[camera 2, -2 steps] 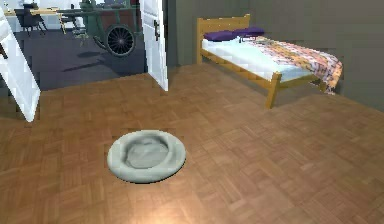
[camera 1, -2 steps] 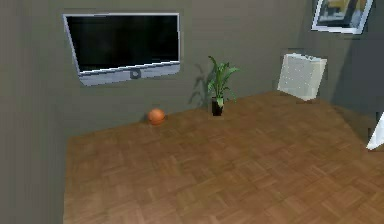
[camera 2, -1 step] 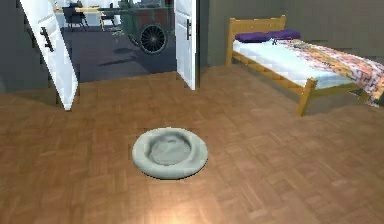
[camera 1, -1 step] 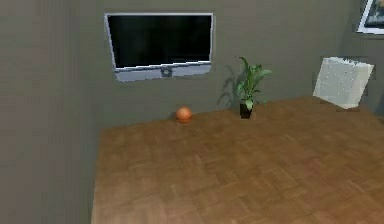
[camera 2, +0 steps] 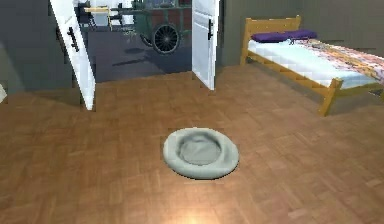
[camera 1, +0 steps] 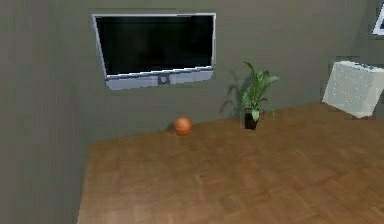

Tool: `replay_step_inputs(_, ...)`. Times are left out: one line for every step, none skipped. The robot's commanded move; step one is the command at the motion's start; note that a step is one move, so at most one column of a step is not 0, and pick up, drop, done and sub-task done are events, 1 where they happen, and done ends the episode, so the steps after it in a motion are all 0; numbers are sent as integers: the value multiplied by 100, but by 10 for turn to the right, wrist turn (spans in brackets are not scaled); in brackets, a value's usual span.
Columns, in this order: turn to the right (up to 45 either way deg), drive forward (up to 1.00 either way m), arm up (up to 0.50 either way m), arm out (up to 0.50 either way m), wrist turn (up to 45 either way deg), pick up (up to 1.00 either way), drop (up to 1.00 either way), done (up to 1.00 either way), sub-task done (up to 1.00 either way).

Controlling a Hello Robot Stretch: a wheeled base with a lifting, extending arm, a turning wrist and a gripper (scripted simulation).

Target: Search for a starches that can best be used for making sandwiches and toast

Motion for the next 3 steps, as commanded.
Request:
replay_step_inputs(450, 0, 0, 0, 0, 0, 0, 0, 0)
replay_step_inputs(180, 0, 0, 0, 0, 0, 0, 0, 0)
replay_step_inputs(0, 100, 0, 0, 0, 0, 0, 0, 0)
